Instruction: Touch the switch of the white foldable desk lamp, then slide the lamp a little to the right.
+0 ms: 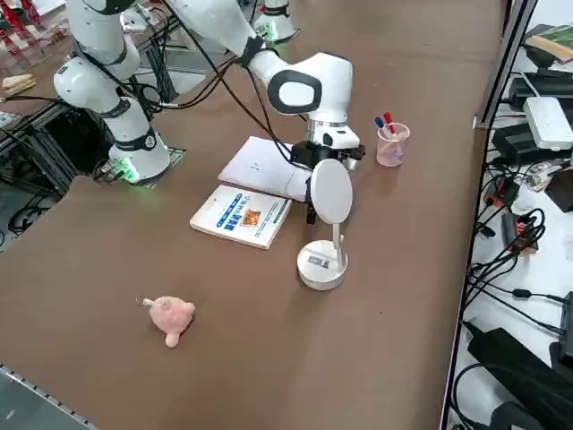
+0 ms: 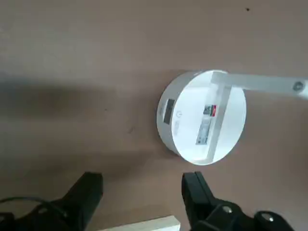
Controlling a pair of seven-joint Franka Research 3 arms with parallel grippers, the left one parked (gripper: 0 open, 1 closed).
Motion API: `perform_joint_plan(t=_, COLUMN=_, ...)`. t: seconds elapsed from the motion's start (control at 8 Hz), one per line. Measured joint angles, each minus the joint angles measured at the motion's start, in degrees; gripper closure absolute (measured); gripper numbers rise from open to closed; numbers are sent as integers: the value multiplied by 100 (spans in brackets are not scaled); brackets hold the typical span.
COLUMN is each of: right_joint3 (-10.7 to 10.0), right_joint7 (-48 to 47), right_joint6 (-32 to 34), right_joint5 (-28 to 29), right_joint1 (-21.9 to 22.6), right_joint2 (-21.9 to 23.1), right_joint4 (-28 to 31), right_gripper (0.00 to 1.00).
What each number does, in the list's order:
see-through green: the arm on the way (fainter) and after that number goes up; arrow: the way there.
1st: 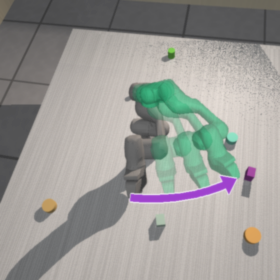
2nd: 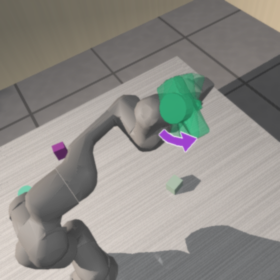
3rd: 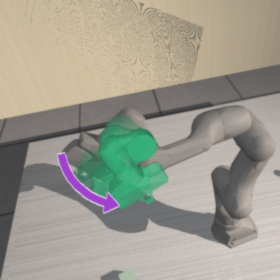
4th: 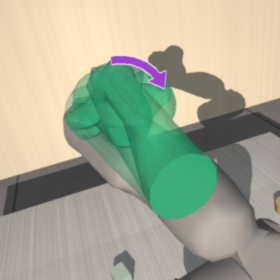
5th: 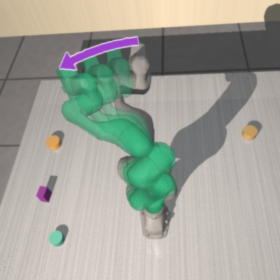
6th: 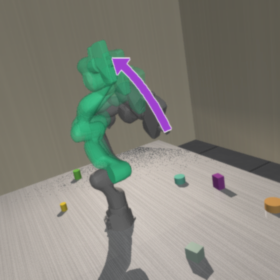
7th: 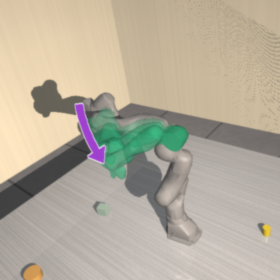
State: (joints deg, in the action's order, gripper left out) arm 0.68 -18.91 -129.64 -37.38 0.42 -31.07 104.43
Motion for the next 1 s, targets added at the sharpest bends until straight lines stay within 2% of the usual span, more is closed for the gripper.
perform_joint_plan(t=0.5, right_joint3=2, right_joint7=-5, right_joint6=-6, right_joint5=-34, right_joint1=8, right_joint2=-30, right_joint4=-231, right_gripper=0)
perform_joint_plan(t=1.0, right_joint3=-26, right_joint7=-5, right_joint6=-7, right_joint5=-41, right_joint1=-39, right_joint2=-459, right_joint4=-469, right_gripper=0)
